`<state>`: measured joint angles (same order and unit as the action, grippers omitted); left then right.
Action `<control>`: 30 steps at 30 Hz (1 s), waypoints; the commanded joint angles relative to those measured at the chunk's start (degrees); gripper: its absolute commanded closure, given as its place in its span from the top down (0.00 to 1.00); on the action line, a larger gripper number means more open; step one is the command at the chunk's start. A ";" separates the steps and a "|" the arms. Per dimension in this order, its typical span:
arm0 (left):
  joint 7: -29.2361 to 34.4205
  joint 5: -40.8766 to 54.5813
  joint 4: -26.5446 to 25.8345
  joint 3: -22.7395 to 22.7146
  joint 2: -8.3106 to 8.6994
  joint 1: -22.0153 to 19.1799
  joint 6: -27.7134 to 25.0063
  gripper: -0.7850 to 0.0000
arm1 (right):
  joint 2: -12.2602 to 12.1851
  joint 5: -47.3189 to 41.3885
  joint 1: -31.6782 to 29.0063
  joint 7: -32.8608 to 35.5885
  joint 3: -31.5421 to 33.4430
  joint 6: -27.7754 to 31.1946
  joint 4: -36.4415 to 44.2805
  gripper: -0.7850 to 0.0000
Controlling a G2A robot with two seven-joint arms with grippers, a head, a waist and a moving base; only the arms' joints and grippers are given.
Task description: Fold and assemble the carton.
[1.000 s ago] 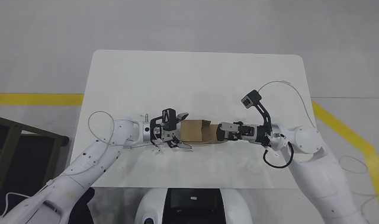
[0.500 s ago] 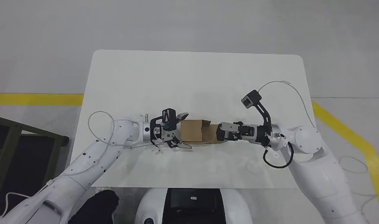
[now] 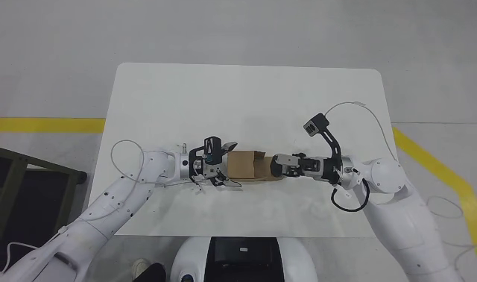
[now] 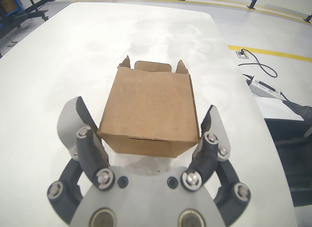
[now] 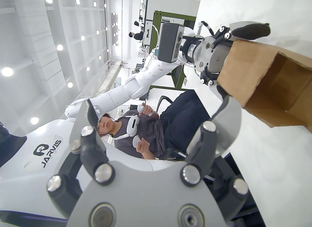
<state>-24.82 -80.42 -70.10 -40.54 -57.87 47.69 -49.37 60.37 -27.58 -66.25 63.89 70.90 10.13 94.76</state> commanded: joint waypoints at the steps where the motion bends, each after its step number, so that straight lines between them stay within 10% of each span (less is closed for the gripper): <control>1: 0.00 0.00 0.00 0.00 0.00 0.00 0.00 1.00 | 0.00 0.00 0.00 0.00 0.00 0.00 0.00 0.00; 18: 0.00 0.00 0.00 0.00 0.00 0.00 0.00 1.00 | -0.01 0.52 -0.30 -0.96 0.05 -0.15 0.41 0.00; 30: 0.00 0.00 0.00 0.00 0.00 0.00 0.00 1.00 | -2.52 16.11 -5.84 6.89 2.54 -15.33 11.53 0.00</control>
<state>-24.82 -80.42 -70.10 -40.54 -57.87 47.69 -49.37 58.07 -13.38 -71.73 69.37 73.68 -3.60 105.51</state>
